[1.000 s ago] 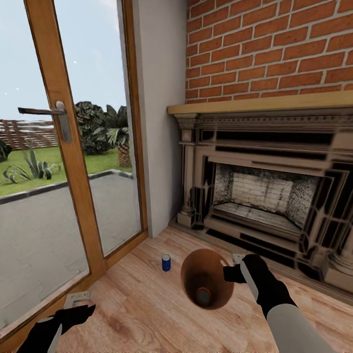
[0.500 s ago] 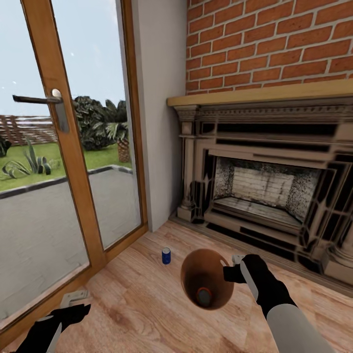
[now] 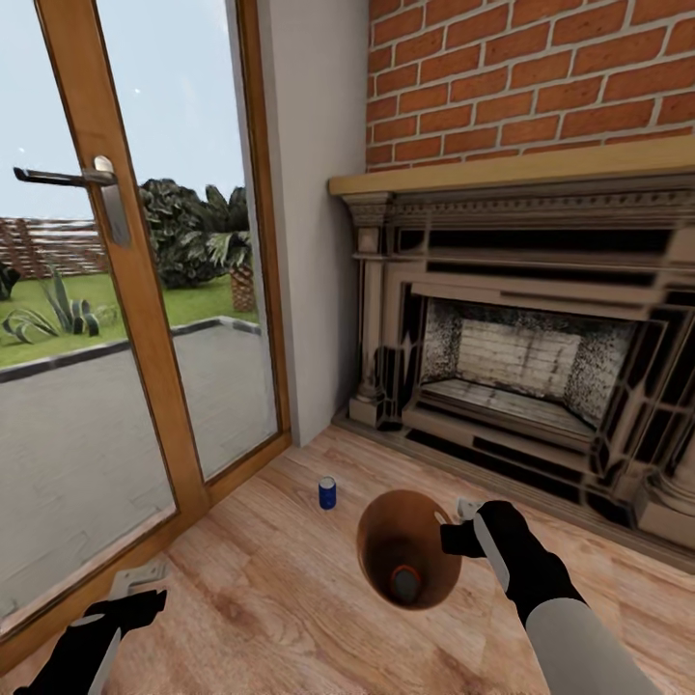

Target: Put the three can of soda from the living room inside the tash can in the kitchen.

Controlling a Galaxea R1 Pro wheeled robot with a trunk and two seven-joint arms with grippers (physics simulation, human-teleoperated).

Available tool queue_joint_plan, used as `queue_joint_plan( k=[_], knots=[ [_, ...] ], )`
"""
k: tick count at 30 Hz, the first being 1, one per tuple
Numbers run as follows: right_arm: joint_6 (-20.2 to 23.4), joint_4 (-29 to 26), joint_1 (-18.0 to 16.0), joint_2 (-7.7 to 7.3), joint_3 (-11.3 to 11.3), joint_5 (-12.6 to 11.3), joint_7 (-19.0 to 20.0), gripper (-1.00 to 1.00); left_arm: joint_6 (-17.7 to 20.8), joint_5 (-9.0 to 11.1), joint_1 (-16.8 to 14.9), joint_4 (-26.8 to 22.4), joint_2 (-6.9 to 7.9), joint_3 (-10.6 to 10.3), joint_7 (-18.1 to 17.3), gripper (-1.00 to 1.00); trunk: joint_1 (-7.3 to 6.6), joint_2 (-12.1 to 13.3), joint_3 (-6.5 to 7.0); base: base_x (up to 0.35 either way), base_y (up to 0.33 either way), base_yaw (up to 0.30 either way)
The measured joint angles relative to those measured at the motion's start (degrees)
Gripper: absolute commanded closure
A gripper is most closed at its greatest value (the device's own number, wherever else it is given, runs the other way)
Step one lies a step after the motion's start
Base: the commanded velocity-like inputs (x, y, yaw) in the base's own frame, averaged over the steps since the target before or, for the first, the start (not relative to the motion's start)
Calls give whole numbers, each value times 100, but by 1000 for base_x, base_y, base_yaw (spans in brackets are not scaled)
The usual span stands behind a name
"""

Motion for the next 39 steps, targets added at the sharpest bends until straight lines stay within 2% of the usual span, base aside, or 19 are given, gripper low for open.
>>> queue_joint_plan(
  k=[6,9,11,16,19,27,30,34,39],
  knots=[
    [-8,-6,0,-16,0,19,14,100,15,9,7,22,-6,-4,-18,-100,0,0,-53,0,0,0],
    [-8,-6,0,-21,0,7,16,100,20,89,9,34,-1,-6,-113,-100,0,0,-79,37,46,0],
    [-8,-6,0,-25,-1,84,13,100,27,218,9,41,6,-13,-287,-100,0,0,-97,101,189,0],
    [-9,-7,0,-21,0,-10,18,100,94,257,9,39,8,-16,-486,-100,0,0,-141,66,271,0],
    [-9,-7,0,-20,0,32,16,100,119,263,9,32,8,-16,-566,-100,0,0,-168,16,308,0],
    [-17,-6,0,-27,0,-1,18,100,123,263,14,35,8,-18,-598,-100,0,0,-238,3,291,0],
    [-18,-7,0,-27,0,-52,20,100,127,276,17,14,8,-17,-604,-100,0,0,-264,0,79,0],
    [-17,-7,0,-32,-1,47,16,100,128,281,18,16,8,-17,-608,-100,0,0,-298,0,24,0],
    [-18,-7,0,-43,0,-1,18,100,131,282,18,40,8,-17,-618,-100,0,0,-339,0,4,0]
  ],
)
